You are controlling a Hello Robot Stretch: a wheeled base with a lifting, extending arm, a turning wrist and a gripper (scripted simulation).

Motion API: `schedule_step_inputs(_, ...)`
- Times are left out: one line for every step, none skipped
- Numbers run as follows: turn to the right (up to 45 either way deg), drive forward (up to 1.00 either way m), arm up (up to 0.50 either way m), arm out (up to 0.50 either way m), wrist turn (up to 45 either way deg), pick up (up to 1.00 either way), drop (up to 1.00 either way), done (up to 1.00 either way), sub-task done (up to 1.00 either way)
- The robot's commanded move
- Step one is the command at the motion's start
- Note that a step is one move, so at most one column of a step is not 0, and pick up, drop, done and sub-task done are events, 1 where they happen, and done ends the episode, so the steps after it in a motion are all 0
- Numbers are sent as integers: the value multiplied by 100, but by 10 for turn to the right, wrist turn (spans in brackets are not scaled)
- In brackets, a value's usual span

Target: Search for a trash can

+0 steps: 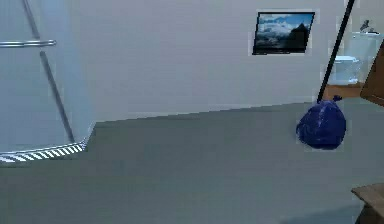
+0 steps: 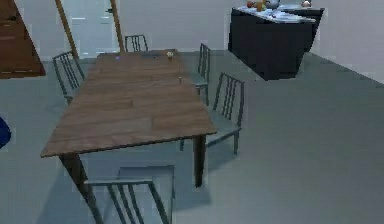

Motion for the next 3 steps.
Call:
schedule_step_inputs(0, 15, 0, 0, 0, 0, 0, 0, 0)
schedule_step_inputs(180, 0, 0, 0, 0, 0, 0, 0, 0)
schedule_step_inputs(0, 100, 0, 0, 0, 0, 0, 0, 0)
